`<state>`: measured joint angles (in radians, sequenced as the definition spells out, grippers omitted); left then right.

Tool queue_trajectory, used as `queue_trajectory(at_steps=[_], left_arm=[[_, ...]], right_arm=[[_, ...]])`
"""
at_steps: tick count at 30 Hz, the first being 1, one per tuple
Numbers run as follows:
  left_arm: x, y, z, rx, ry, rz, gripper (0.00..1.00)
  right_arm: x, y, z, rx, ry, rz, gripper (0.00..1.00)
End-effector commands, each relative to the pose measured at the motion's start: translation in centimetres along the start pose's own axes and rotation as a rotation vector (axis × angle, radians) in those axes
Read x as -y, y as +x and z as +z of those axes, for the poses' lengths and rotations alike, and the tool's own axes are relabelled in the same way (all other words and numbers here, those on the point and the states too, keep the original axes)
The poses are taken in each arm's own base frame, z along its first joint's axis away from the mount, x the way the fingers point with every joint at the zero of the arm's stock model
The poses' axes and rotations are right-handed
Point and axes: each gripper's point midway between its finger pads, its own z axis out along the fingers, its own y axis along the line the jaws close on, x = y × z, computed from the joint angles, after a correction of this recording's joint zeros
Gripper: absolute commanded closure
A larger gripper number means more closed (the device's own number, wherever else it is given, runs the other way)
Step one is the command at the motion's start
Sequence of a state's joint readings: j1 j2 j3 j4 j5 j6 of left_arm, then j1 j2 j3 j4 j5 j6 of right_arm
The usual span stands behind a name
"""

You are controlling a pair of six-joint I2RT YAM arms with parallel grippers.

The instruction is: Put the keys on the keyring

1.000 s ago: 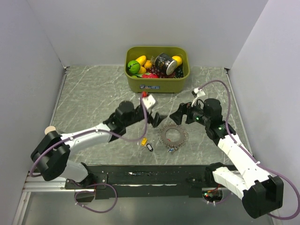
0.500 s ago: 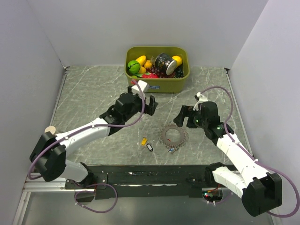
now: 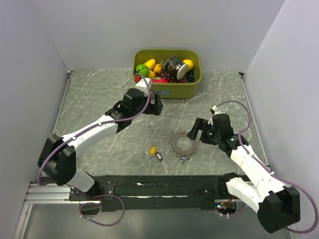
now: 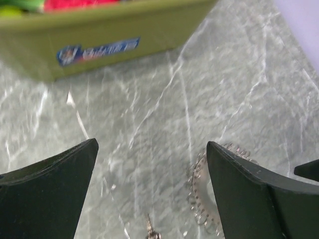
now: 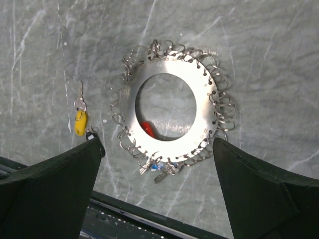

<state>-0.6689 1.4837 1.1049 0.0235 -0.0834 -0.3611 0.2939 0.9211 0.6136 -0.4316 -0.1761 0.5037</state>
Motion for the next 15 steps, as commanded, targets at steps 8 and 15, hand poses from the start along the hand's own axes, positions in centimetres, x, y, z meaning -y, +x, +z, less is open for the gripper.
queue_trajectory(at_steps=[8,15], left_arm=[[-1.2,1.7,-1.4,-0.052,0.190,-0.273,0.04],[0.0,7.9,0.1,-0.248,0.240,-0.360,0.03]], right_arm=[[0.6,2.1,0.8,-0.065,0.001,0.073,0.01],[1.3,3.2,2.1,-0.097,0.020,0.109,0.01]])
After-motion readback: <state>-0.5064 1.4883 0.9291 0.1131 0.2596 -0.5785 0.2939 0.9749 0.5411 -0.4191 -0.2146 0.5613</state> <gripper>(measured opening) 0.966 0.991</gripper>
